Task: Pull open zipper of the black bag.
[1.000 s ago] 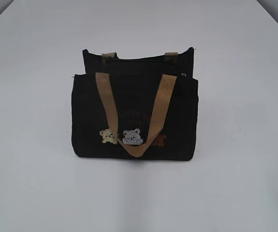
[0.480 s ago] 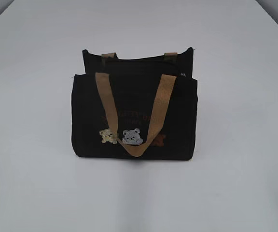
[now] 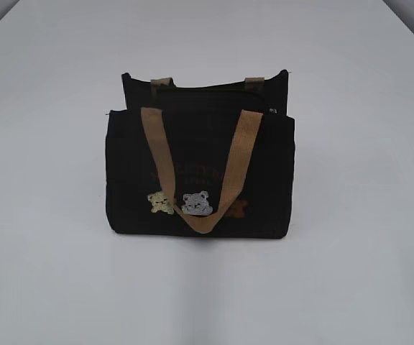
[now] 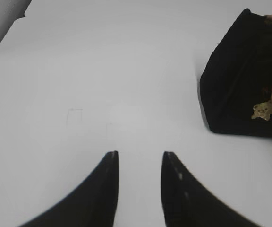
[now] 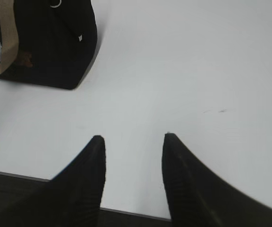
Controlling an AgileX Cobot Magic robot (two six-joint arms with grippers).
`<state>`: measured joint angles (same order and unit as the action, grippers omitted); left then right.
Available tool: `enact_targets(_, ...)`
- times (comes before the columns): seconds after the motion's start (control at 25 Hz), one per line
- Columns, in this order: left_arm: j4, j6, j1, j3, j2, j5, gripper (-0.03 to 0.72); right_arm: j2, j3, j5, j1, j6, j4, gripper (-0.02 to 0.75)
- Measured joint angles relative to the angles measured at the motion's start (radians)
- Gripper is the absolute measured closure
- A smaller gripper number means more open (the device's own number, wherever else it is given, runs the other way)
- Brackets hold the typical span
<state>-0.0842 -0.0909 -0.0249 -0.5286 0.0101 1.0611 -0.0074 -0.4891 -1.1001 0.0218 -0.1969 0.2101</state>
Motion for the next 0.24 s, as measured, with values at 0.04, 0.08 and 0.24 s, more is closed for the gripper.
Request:
enact_targets(0.04,0.0,0.0,0.0,0.0,0.0,0.0,0.453,0.0,0.0,0.0,0.0,0.0,0.001,0.419)
enact_targets(0.08,0.0,0.0,0.0,0.0,0.0,0.0,0.453,0.0,0.0,0.0,0.0,0.0,0.004,0.419)
enact_targets(0.24,0.0,0.0,0.0,0.0,0.0,0.0,0.453,0.0,0.0,0.0,0.0,0.0,0.006,0.419)
